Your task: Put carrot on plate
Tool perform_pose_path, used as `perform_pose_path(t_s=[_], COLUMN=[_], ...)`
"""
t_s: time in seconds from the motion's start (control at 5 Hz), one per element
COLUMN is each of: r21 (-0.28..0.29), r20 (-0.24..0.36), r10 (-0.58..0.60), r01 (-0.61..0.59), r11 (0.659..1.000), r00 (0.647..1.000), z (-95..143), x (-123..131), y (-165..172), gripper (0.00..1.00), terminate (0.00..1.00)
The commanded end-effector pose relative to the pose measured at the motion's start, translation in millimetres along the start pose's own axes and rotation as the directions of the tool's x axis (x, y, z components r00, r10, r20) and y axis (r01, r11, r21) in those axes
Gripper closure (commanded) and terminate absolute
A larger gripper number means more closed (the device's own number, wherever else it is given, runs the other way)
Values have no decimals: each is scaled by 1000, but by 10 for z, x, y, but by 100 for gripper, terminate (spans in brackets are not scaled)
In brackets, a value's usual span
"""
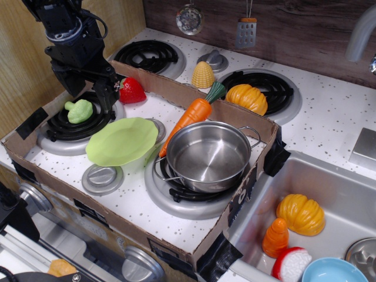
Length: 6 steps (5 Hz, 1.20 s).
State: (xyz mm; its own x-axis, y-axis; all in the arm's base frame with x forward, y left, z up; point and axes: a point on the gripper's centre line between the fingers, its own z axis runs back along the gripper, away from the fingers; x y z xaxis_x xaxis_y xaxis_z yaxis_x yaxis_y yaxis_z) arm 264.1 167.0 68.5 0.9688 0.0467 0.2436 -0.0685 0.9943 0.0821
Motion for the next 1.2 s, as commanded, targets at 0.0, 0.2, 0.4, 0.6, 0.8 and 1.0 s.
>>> perform_pose_path(t_s=[0.0, 0.2, 0.4, 0.6, 0.8, 1.0], r21=[0, 39, 40, 25, -29, -90], r20=[0, 118, 148, 209, 272, 276], r10=[0, -161, -200, -211, -203, -192], r01=[0, 157, 197, 211, 219, 225], r11=[1000, 987, 980, 977, 975, 970], r00=[1000, 980, 968, 955, 941, 942], z=[0, 115, 187, 258, 214, 257], x=[0, 109, 168, 199, 223, 287], y=[0, -187, -359, -512, -660, -773], gripper=[0, 0, 0, 0, 0, 0], terminate=[0, 0, 0, 0, 0, 0])
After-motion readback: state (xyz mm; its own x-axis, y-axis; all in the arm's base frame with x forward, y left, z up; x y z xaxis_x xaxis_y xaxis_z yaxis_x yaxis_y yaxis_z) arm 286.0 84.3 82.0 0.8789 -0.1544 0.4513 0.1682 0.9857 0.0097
